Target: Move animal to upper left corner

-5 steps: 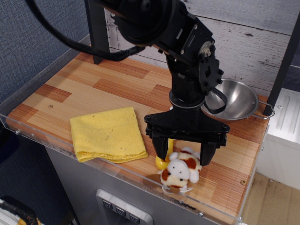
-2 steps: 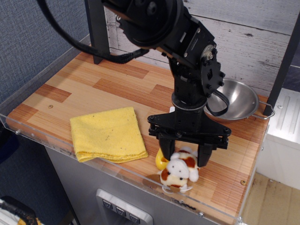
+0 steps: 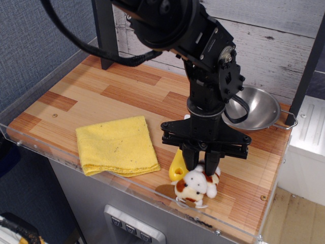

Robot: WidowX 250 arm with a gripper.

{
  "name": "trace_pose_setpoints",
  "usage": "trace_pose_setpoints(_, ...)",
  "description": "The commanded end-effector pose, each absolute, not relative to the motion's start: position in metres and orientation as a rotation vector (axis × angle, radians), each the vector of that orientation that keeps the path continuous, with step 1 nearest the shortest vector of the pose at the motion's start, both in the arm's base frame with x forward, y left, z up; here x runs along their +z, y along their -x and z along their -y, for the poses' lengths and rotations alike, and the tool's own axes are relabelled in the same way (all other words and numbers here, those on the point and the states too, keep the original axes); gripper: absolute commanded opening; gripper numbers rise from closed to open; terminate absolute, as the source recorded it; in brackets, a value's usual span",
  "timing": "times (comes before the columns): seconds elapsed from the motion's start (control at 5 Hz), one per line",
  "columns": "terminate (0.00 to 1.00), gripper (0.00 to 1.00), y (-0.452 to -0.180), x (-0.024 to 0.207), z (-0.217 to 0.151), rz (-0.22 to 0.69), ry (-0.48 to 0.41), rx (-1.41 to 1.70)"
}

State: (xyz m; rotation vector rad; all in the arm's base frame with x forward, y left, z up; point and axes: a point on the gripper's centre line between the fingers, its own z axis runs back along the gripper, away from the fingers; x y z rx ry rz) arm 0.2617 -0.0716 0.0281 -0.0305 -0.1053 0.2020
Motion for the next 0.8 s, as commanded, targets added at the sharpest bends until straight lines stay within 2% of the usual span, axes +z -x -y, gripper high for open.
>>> trace_pose_setpoints(0.0,0.00,0.00,-0.263,0.059,0.066,0.162,0.056,0.216)
trace_pose_setpoints(0.4,0.00,0.00,-0.274,0.092,0.061,0.215,0.104,0.247)
trace_pose_setpoints(0.6,0.00,0.00,-0.279,0.114,0.050,0.252,0.101,0.291)
